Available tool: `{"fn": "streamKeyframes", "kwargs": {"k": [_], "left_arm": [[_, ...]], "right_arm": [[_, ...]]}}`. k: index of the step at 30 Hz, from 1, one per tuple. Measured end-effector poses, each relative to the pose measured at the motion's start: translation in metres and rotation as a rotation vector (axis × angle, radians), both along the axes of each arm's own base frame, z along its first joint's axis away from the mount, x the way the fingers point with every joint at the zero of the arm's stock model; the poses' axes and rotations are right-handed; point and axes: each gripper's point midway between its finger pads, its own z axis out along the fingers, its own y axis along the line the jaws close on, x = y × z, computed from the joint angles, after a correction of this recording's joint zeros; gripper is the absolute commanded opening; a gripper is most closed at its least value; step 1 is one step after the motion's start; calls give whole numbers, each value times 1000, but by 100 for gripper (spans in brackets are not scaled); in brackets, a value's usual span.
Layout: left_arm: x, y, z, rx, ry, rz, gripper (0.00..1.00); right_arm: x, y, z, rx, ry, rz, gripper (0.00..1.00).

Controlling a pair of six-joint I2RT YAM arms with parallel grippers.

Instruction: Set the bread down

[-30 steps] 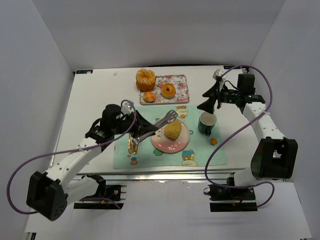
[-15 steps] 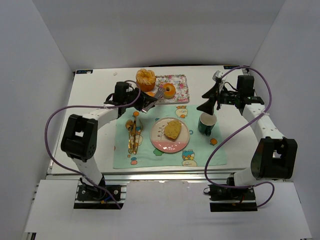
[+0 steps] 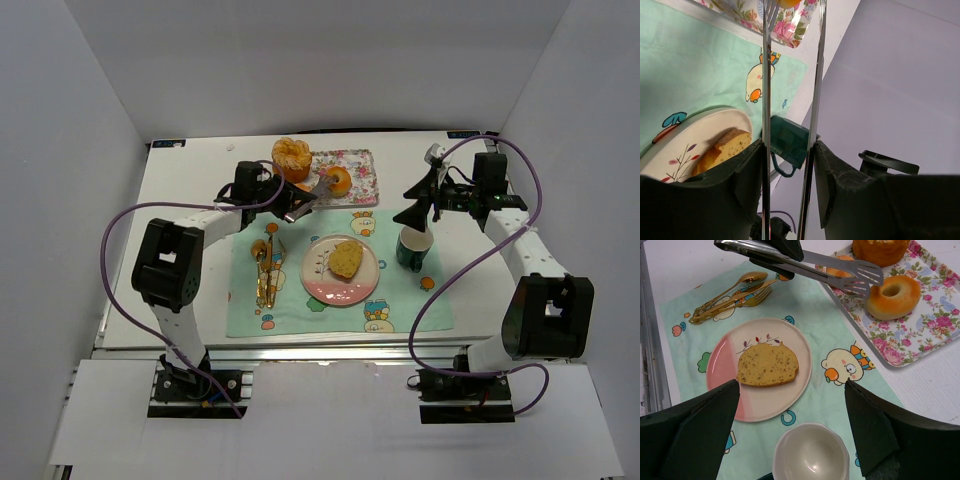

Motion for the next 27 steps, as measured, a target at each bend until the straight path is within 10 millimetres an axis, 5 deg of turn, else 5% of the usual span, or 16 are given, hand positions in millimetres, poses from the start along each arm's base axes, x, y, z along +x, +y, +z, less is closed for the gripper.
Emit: {"fn": "streamKeyframes", "kwargs": {"k": [27], "left_arm": [[-6, -1, 0, 20, 45, -30, 54]], "right_arm": [[0, 0, 0, 0, 0, 0, 89]]}}
